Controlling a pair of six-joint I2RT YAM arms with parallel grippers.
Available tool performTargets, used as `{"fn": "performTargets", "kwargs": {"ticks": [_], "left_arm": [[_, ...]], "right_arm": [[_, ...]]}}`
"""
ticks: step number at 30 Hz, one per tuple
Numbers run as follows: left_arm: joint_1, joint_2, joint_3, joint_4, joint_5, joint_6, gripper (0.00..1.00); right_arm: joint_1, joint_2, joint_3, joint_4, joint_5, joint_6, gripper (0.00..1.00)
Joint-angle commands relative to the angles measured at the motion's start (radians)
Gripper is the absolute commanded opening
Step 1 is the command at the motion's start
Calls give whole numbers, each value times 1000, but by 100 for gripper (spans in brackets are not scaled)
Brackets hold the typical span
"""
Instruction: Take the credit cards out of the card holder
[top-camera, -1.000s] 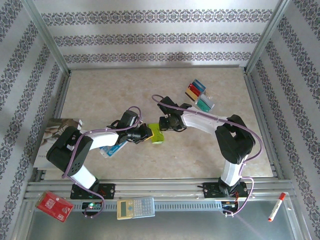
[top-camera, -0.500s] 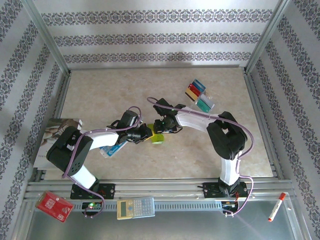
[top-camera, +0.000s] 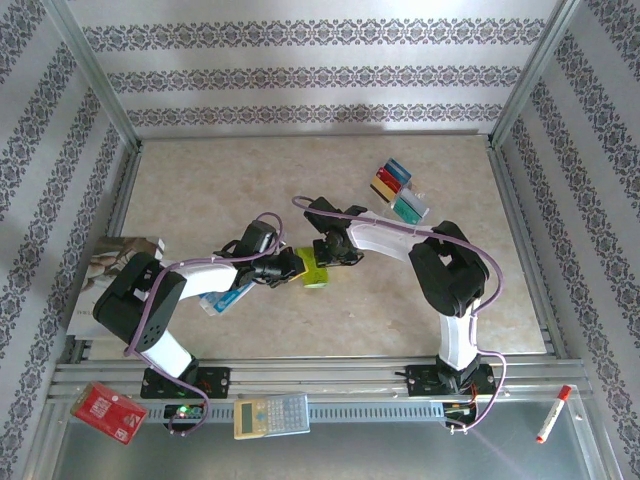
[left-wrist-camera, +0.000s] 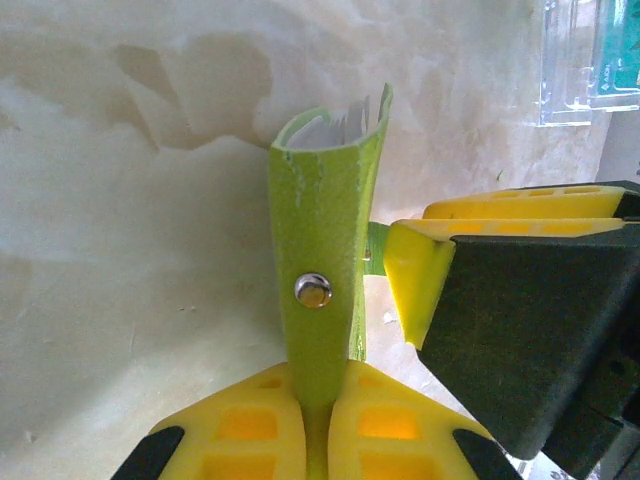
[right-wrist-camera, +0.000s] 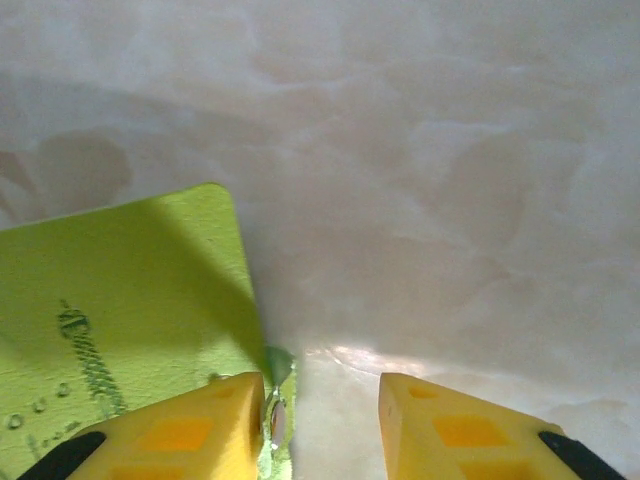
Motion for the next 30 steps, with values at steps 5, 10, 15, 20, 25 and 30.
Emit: {"fn": "performTargets", "kwargs": {"ticks": [5,10,15,20,25,30], "left_arm": [[-2,14,1,-49,6,21,0],[-2,12,1,-49,6,21,0],[-2,11,-1,-51,7,23,0],[-2,11,-5,-50,1,26,0],[-2,9,12,-86,-15,36,16],[11,-43,32,-173,-70,72,32]], "right_arm": [[8,-2,24,-36,25,0,35],[8,15,25,-7,-29,-3,31],[7,28,26,6,-56,-9,23],[7,34,25,9,-60,-9,16],[8,3,12,15,-27,-22,2],[7,-68,2,3,-13,-53,1]]}}
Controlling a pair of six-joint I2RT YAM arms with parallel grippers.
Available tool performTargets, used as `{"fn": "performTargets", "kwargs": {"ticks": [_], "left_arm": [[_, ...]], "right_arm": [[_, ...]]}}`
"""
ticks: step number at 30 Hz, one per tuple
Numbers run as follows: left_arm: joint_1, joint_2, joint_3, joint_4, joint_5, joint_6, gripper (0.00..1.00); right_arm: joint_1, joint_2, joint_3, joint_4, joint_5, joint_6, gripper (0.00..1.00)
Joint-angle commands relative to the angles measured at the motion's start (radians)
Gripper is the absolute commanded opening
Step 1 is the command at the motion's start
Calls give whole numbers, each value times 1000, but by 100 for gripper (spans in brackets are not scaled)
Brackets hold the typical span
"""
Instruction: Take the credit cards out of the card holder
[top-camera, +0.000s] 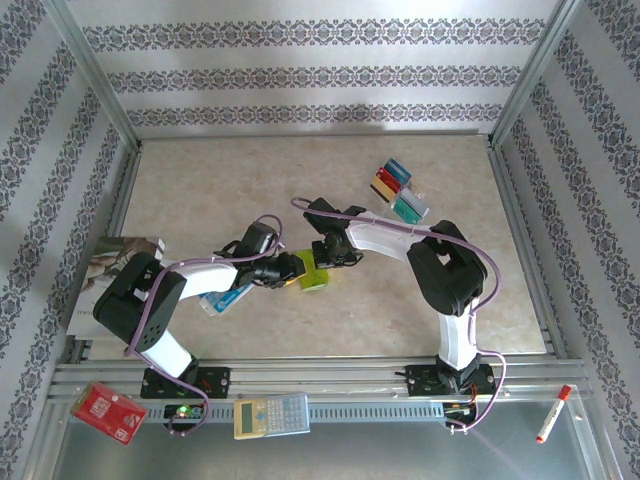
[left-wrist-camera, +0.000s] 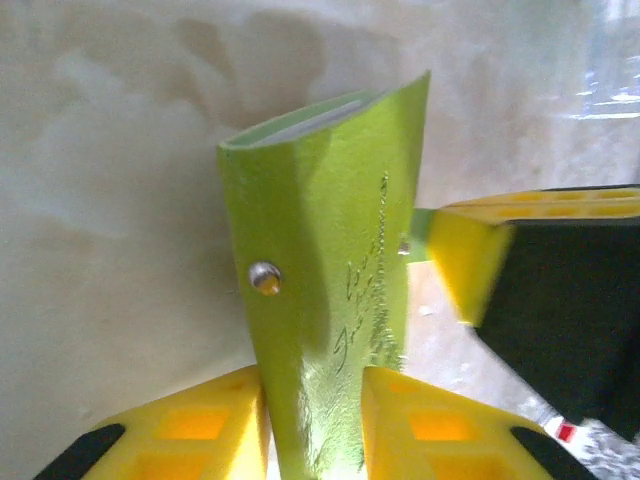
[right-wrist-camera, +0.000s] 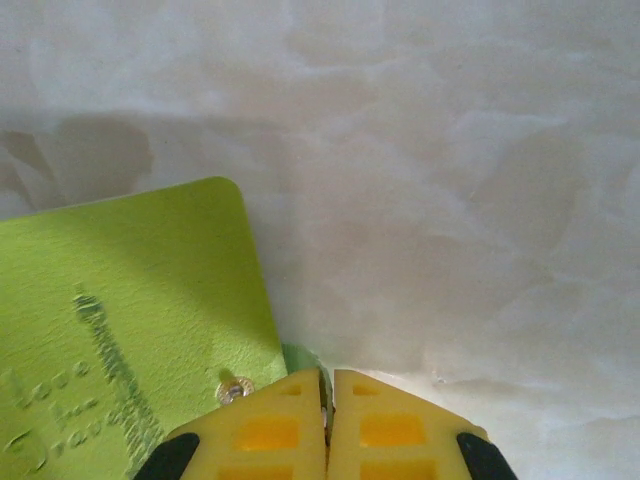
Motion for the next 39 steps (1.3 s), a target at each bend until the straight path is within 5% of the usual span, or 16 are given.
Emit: {"fn": "performTargets", "kwargs": {"ticks": [1,10,16,28,39], "left_arm": [[14,-61,31,-115,-59,50,33],[73,-299,-24,-221,-225,81,66],[137,-424,-91,-238,-240,47,73],[159,-465,-144,-206,-168,25,74],[138,-315,-129,-19,-2,-5,58]], "right_arm": [[6,-87,0,-14,27,-36,1],[9,-195,20,-30,-74,-39,2],[31,-190,74,-26,-133,-17,3],[55,-140,104,-15,-138,25,2],[-9,-171,-27,-9,-22,27,3]]}}
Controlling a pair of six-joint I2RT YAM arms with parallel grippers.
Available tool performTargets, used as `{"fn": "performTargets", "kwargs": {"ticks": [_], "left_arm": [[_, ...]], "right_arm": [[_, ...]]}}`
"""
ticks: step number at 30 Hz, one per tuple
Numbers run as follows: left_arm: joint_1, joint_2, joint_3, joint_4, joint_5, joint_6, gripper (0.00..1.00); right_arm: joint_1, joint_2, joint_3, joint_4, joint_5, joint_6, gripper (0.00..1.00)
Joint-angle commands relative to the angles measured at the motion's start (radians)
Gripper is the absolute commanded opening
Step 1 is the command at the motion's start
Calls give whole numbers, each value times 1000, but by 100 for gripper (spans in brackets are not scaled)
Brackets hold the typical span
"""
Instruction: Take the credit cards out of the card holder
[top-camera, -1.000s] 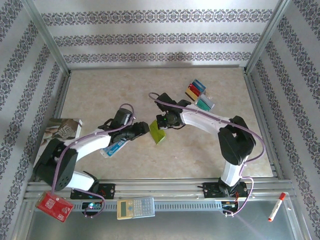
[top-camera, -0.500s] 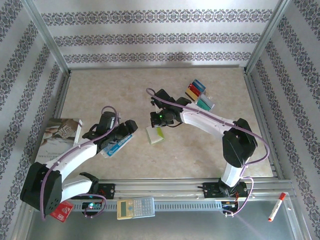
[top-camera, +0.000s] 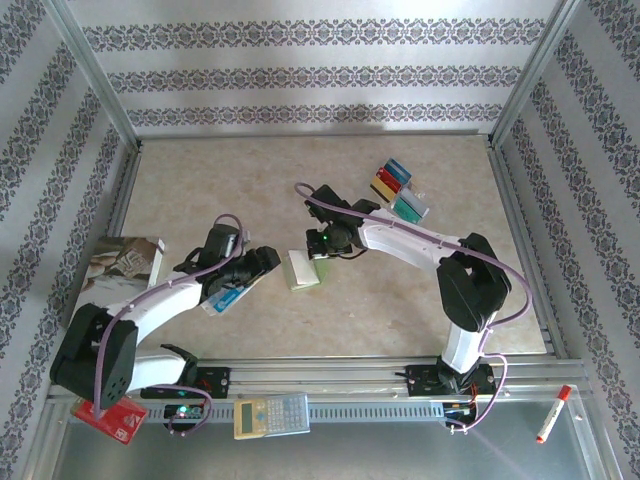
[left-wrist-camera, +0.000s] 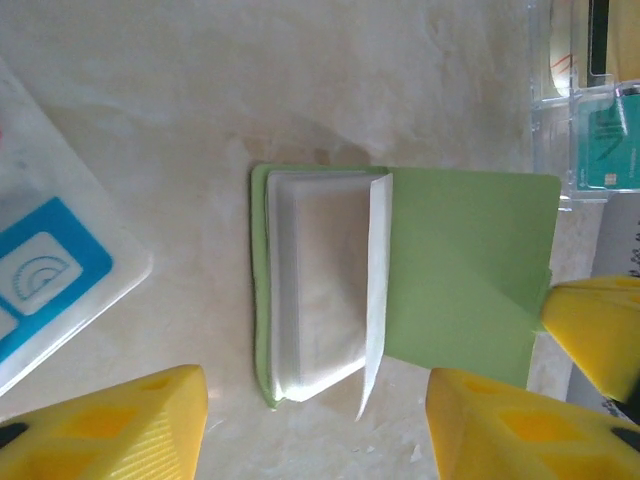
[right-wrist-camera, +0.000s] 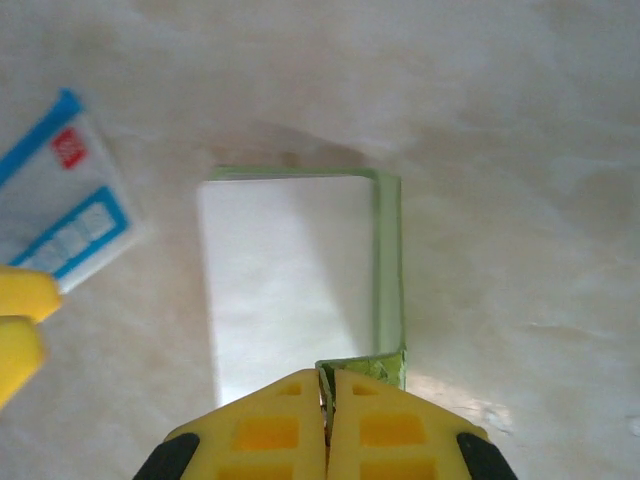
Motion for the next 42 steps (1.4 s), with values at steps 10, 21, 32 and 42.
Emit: {"fn": "performTargets", "kwargs": {"ticks": [10,21,32,42], "left_arm": [[-67,188,80,148,112,-30,54],[-108,365,179,253,179,-57,55],[-168,508,314,285,188,-74,51],[-189,587,376,276,168,-84,46]], "right_arm": [[-67,5,-111,28,69,4,4],[-100,11,-166,75,50,6,4],[-134,-37,-234,152,-2,37,16],[-241,-223,-335,177,67,38,32]]}}
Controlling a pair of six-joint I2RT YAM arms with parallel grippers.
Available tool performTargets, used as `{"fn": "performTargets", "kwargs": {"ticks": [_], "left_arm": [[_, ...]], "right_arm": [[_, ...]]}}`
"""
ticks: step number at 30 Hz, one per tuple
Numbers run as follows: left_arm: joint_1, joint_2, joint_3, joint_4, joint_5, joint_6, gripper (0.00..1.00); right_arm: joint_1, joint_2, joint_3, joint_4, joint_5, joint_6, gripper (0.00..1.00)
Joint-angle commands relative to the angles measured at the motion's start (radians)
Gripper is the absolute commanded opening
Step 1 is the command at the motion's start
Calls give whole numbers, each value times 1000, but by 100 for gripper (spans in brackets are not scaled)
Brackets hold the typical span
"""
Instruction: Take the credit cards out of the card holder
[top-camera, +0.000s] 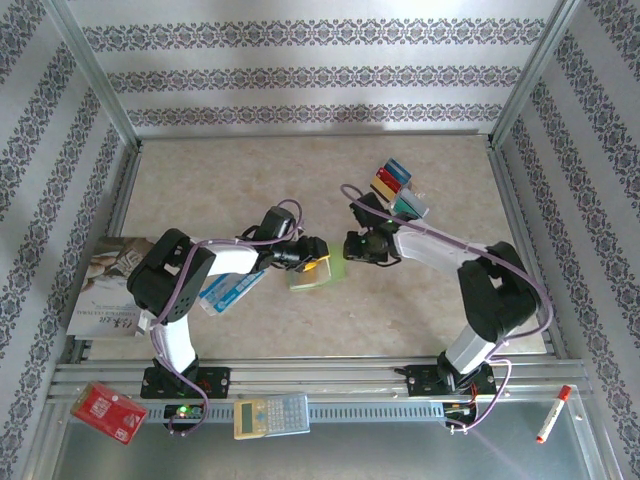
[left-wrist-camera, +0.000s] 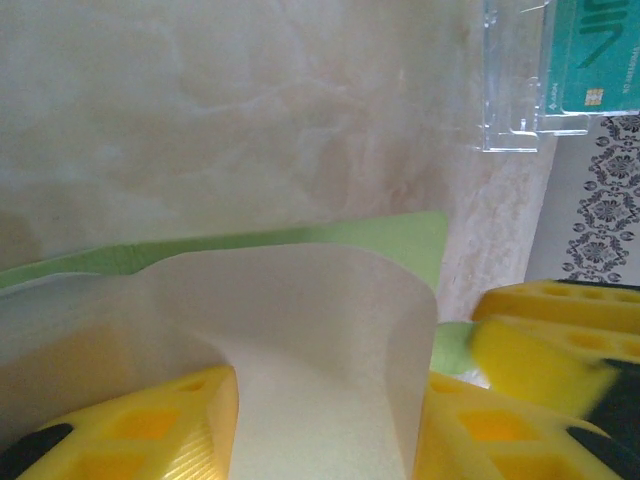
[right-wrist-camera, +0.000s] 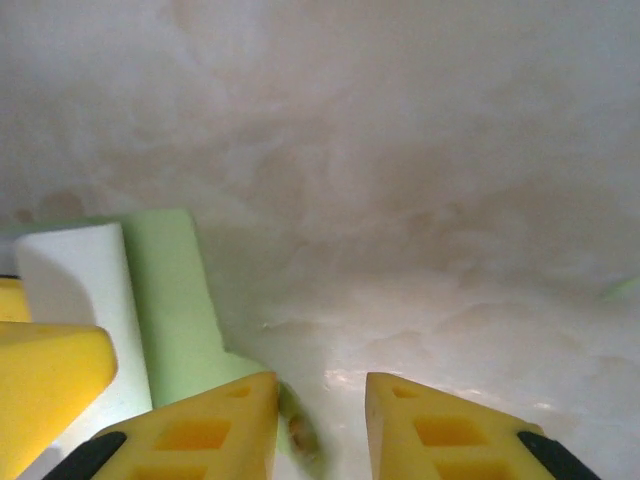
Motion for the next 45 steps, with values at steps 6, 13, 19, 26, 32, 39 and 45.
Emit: {"fn": "performTargets", "kwargs": {"ticks": [6,13,19,26,32,39,45], "left_arm": [[-26,12,38,-59,-34,29,45],[-28,16,45,-74,-42,31,40],[-30,7,70,-99,-44,50,38],[-35,41,97,-61,-29,22,39],[-45,76,118,-35,-27,-2,44],[-46,120,130,-25,-48,-31,41],[-46,123,116,-57,-73,-30,36]], "right_arm": [[-125,-74,36,-40,160,-98,44],[-123,-74,132,-47,65,-132,45],[-99,-108,99,-13,-112,-66,43],[-83,-160,33,4,-151,-18,43],[-56,-191,-44,14,-150,-9,43],[19,-165,-123,94,-179,42,38],[72,-92,-121,188,-225,70,23]]}}
